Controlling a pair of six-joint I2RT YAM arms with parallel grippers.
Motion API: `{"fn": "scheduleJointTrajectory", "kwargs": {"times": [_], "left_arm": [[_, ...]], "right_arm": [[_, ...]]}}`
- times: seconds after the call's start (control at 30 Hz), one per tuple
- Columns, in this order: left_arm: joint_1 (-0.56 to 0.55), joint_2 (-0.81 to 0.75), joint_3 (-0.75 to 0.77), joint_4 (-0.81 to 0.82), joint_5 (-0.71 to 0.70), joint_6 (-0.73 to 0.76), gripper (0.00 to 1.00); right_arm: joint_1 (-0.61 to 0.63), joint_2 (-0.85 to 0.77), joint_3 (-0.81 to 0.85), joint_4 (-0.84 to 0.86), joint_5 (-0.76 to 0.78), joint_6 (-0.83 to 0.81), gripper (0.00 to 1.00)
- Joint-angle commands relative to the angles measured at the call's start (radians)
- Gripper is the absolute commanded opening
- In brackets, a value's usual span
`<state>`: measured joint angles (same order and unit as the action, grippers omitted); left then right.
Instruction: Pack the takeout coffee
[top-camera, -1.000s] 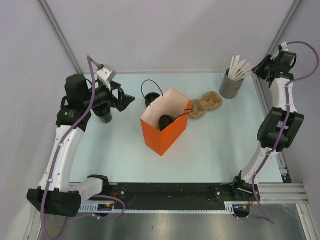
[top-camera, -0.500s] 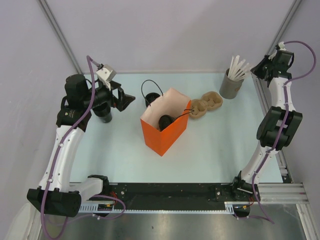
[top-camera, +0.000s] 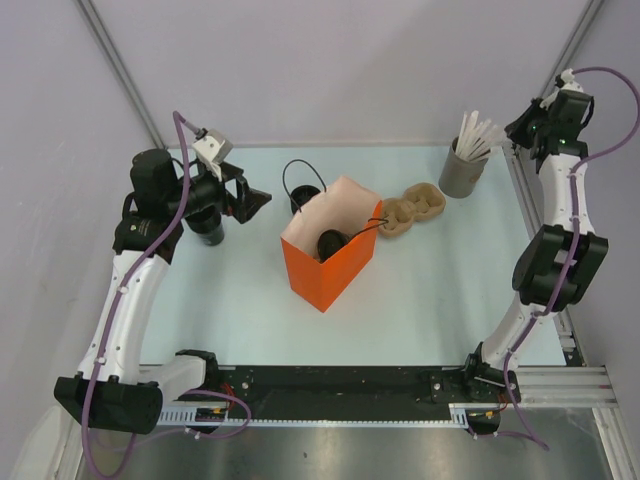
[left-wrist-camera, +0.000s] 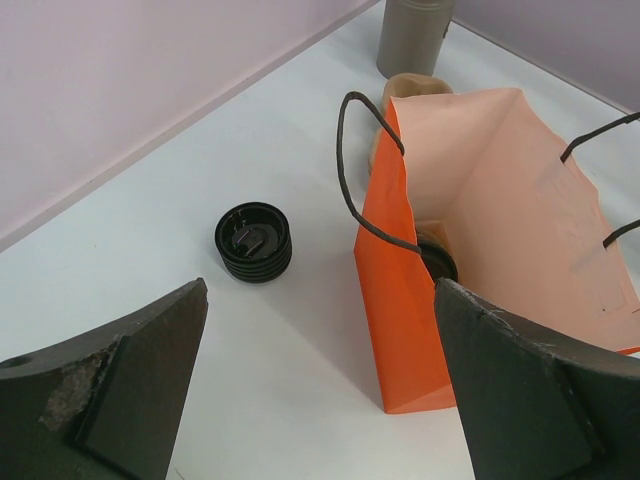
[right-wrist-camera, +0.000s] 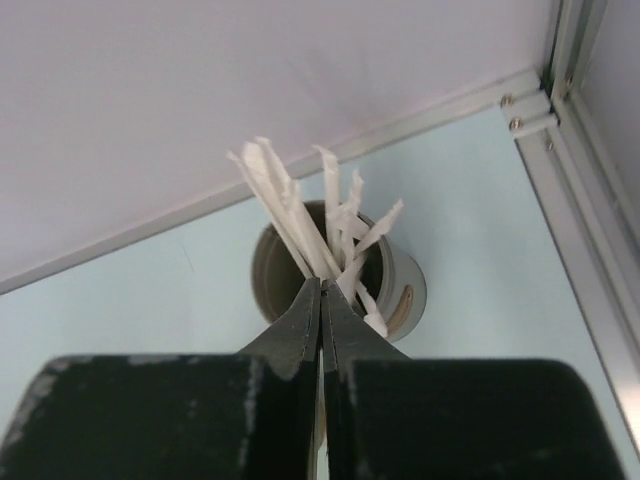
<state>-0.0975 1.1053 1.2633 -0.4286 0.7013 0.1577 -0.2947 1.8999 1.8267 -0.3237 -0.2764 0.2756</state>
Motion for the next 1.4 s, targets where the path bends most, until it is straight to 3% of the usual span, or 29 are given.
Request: {"fn": "scheduleJointTrajectory", "kwargs": {"times": [0.0,0.6,0.9,1.0,1.37], "left_arm": [[0.005,-0.019,-0.008,0.034,0.023,-0.018,1.0],[0.005,-0.048,-0.024,0.044,0.003,-0.017,1.0],[0.039,-0.007,0.005,-0.016,-0.026,0.046,1.0],[0.071,0.024,0.031,-0.058,-0.003,0.071,1.0],[0.074,0.03,0.067,-0.165,0.01,0.138,1.0]], "right_arm": [[0.011,-0.174,0.013,0.075,0.037,-0.036,0.0],[0.114,-0.421,0.15,-0.02,-0.04,-0.059,0.0],[0.292,-0.46,0.308,-0.127,-0.173,-0.065,0.0],[0.408,-0.447,0.359,-0.158,-0.213,-0.085,0.0],[0.647,-0.391,0.382,-0.169,-0.414,-0.088,0.0]]}}
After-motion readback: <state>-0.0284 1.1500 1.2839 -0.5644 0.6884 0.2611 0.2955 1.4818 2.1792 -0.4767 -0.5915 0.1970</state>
